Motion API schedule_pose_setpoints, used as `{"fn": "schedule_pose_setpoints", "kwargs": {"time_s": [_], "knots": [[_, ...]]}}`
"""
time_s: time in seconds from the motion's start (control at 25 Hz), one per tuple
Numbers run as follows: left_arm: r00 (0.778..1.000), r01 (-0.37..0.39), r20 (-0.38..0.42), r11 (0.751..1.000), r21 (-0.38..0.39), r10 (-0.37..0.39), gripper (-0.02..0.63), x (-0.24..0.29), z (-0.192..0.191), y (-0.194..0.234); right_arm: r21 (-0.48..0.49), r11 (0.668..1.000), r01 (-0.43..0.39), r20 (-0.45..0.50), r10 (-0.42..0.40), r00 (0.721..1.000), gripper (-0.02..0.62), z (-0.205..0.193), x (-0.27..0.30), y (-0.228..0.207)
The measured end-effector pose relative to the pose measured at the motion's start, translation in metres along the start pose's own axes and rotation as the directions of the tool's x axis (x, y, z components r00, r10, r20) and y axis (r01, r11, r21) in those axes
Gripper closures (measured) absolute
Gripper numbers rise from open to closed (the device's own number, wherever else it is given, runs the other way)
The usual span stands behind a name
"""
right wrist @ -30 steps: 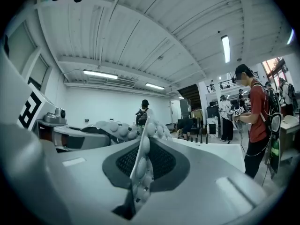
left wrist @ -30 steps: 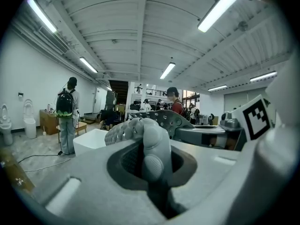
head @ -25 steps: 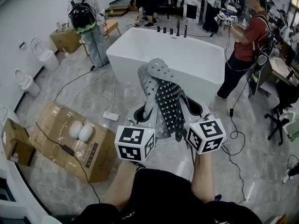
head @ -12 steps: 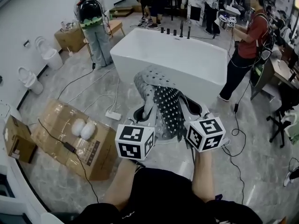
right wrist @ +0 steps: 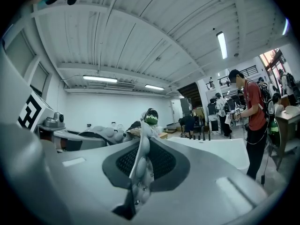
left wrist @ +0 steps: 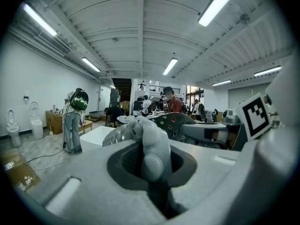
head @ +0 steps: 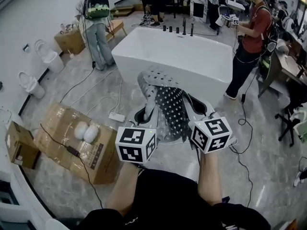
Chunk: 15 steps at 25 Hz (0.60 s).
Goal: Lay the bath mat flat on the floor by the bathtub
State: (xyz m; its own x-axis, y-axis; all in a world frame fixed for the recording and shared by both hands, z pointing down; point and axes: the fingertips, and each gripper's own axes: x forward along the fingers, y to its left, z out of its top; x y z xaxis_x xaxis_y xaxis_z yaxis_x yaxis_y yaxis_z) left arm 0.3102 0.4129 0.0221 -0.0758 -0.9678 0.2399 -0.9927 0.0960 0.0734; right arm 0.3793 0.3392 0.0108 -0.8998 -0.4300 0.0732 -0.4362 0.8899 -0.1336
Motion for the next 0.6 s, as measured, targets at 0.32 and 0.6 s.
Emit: {"fn": "schedule_pose_setpoints", "kwargs": {"time_s": [0.32,0.6], "knots": [[1.000,0.005,-0.018,0.999,-0.033,-0.006,0.575,0.019,-0.009,0.015,0.028,0.999,0.021,-0.042,-0.020,0.999,0.578,-0.020,0.010,-0.013],[0.999,0.031,-0.041,0.998,-0.049,-0.033,0.575,0.039,-0.008,0.023,0.032,0.998,0.052,-0.057,-0.050,0.997,0.577,-0.023,0.017,-0.025]]}}
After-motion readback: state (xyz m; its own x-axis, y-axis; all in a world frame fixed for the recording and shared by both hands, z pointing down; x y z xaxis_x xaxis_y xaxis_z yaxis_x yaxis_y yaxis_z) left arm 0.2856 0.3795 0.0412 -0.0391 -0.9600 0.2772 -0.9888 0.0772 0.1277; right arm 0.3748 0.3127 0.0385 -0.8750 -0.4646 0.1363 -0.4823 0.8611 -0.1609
